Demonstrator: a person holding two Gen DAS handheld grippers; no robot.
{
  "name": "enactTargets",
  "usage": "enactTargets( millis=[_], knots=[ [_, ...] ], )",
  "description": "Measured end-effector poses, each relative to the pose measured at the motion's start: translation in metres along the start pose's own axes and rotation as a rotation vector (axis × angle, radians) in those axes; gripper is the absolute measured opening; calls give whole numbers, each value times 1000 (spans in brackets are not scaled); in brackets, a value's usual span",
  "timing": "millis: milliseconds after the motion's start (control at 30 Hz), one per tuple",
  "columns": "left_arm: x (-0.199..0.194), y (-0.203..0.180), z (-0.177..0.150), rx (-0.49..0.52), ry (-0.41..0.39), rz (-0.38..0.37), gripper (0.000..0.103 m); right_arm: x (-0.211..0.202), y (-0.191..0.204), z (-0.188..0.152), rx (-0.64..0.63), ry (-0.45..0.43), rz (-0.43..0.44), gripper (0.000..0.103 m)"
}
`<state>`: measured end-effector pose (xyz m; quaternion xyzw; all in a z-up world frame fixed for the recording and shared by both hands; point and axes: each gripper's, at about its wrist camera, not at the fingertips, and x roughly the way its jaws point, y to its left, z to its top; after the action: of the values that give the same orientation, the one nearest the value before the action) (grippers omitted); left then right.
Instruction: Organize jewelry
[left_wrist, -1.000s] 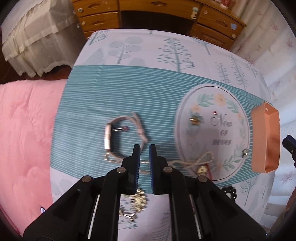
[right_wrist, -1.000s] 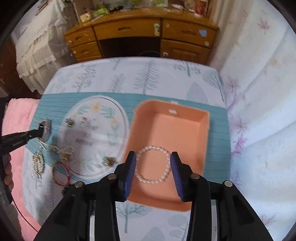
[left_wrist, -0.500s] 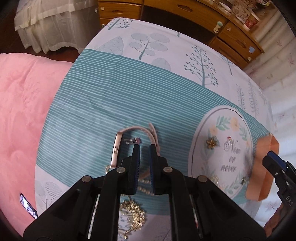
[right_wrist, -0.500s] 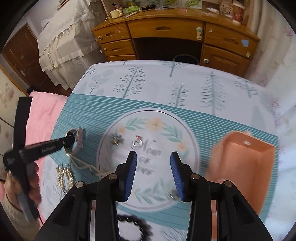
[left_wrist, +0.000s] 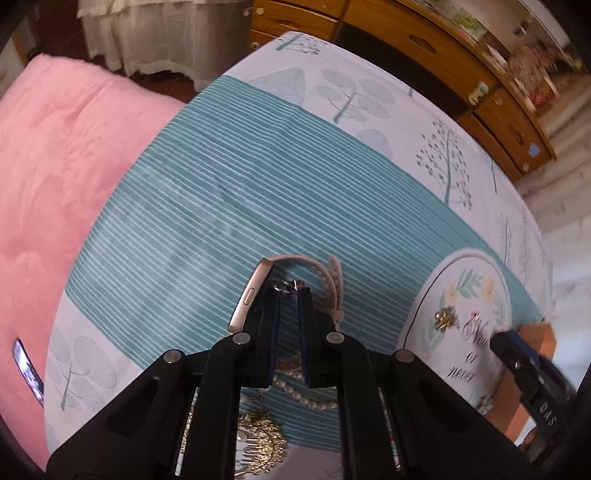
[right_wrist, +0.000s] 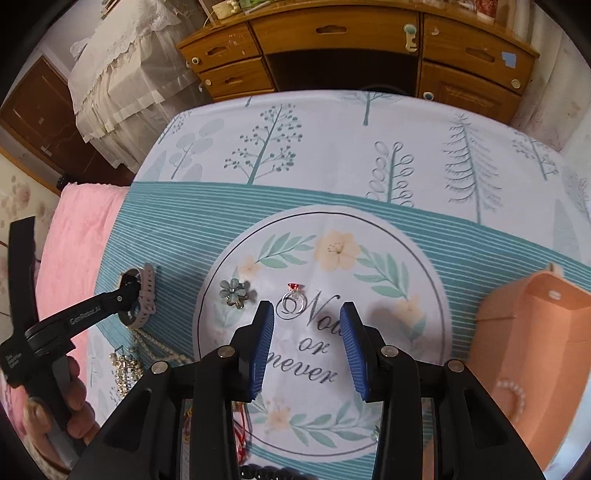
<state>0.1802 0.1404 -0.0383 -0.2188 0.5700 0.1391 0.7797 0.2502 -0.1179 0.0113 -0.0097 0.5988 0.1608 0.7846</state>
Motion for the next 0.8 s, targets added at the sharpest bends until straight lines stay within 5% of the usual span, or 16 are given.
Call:
enactTargets(
  millis=[200, 433, 567, 800],
  knots=[
    [0, -18, -16, 200, -17, 15, 8, 24, 12, 2, -17, 17, -2, 38],
    [-7, -28, -41, 392, 11, -64, 8, 35, 27, 5, -87, 5, -80, 17],
    [-12, -31, -57, 516, 24, -85, 8, 34, 34, 1, -145, -8, -143, 15],
    [-13, -11, -49, 404, 59, -124, 8, 31, 32, -6, -142, -4, -115, 14]
  ],
)
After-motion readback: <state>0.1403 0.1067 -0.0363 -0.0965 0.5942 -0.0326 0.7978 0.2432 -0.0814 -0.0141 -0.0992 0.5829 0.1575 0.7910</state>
